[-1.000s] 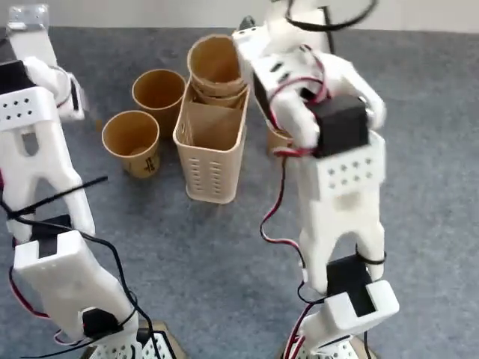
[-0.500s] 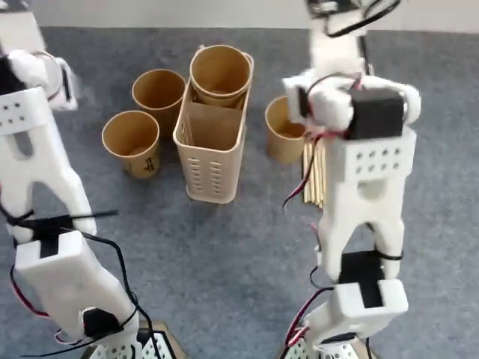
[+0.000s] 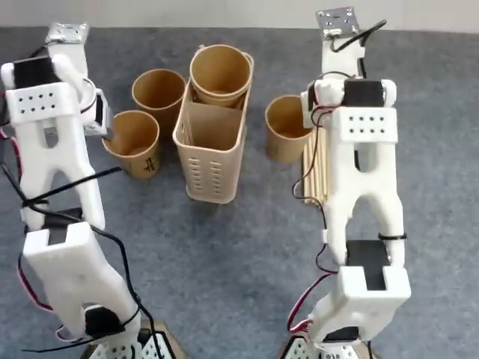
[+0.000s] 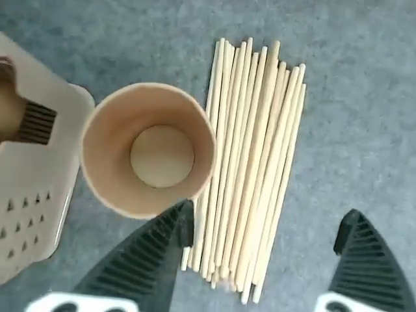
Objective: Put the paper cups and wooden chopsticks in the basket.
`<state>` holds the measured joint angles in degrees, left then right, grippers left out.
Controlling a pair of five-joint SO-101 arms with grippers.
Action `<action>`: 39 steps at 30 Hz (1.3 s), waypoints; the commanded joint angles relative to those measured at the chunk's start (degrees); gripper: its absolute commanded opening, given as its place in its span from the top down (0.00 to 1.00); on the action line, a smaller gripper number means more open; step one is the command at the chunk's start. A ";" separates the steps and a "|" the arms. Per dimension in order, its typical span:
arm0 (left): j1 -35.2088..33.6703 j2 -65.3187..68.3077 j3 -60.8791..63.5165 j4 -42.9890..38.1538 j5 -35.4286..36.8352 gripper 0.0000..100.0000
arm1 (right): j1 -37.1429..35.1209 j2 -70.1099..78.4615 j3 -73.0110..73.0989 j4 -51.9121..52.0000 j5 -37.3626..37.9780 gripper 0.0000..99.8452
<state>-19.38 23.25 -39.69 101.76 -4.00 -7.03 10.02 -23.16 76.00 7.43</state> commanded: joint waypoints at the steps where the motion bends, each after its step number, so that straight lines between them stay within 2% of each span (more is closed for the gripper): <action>1: 0.66 2.51 -0.13 -2.02 -0.18 0.81 | 0.57 1.10 -0.22 -1.71 -0.44 0.66; 13: 0.75 11.56 -0.13 -5.36 -0.44 0.83 | -1.63 14.73 -0.31 -6.90 -0.62 0.67; 15: 0.66 11.82 -0.13 -5.45 -0.53 0.88 | -1.63 16.13 -0.31 -6.90 -0.53 0.74; 18: 0.75 11.91 -0.22 -5.98 -3.25 1.00 | -1.54 17.63 -0.31 -6.90 -0.53 0.95; 19: 0.84 11.91 -0.22 -5.80 -4.40 0.99 | -1.54 17.98 -0.31 -6.90 -0.53 1.00; 21: 0.66 11.56 -0.22 -5.80 -4.66 1.00 | -1.54 18.33 -0.31 -6.46 -0.53 0.97; 22: 0.48 11.21 -0.22 -5.80 -4.66 1.00 | -1.36 18.15 -0.31 -6.46 -0.53 0.99; 27: -3.65 6.02 -4.79 -3.87 -4.57 1.00 | -0.22 10.07 -0.75 -3.12 -0.53 0.99; 33: -8.66 -4.44 -16.31 -1.32 -4.57 1.00 | 0.31 -5.23 -9.01 7.08 -0.44 0.99; 37: -7.96 -13.32 -20.88 -1.32 -4.40 1.00 | -0.40 -13.85 -16.48 12.62 -0.44 0.99; 39: -4.44 -17.54 -22.55 -1.58 -2.81 1.00 | -1.71 -17.01 -19.56 14.02 -0.44 0.99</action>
<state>-27.74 15.87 -57.36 100.09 -8.31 -7.74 0.09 -36.97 88.04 7.08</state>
